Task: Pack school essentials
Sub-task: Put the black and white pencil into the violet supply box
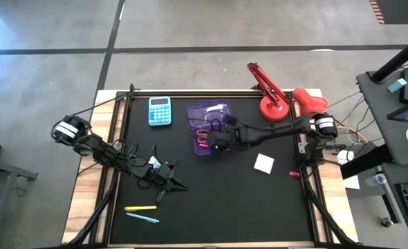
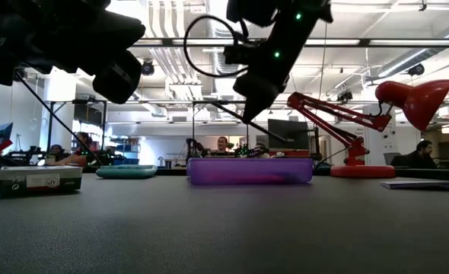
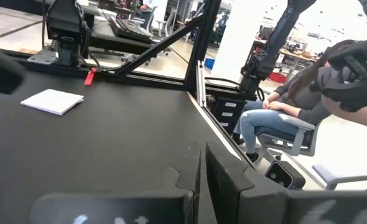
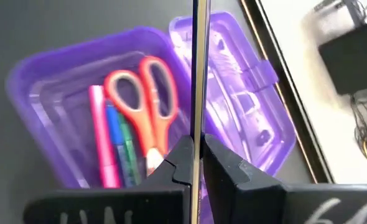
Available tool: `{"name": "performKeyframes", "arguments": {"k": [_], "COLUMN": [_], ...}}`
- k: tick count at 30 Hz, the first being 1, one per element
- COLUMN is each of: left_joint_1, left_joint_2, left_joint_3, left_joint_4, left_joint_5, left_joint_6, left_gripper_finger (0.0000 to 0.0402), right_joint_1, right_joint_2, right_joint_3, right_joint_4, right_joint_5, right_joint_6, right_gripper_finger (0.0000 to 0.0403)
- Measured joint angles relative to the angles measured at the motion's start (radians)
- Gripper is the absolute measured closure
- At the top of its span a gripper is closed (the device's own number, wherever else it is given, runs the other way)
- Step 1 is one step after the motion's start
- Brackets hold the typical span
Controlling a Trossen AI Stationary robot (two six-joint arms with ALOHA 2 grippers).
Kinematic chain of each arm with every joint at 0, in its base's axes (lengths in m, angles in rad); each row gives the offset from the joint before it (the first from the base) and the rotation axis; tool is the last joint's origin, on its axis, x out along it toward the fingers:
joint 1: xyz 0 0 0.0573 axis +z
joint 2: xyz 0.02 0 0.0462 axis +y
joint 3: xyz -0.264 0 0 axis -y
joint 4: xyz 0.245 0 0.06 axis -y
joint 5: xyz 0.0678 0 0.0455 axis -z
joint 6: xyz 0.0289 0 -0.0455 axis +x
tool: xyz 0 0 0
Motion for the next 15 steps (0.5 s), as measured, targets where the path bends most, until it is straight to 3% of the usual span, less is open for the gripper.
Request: {"name": "performKeyframes", "arguments": {"k": [5,15], "left_joint_1": [0.0,0.0], "left_joint_2": [0.0,0.0], "left_joint_3": [0.0,0.0], "left_joint_4": [0.0,0.0], "left_joint_5": [0.0,0.0], "left_joint_6": [0.0,0.0], "left_gripper_finger": [0.0393,0.0393], "right_joint_1": [-0.045,-0.058], "right_joint_2": [0.0,0.001], "right_joint_3": [-0.037,-0.113], "right_joint_4": [0.026,0.129], "right_joint_5": [-0.053,-0.056], "right_joint_6": [0.025,0.02], "right_gripper_finger": [0.039,0.0383]}}
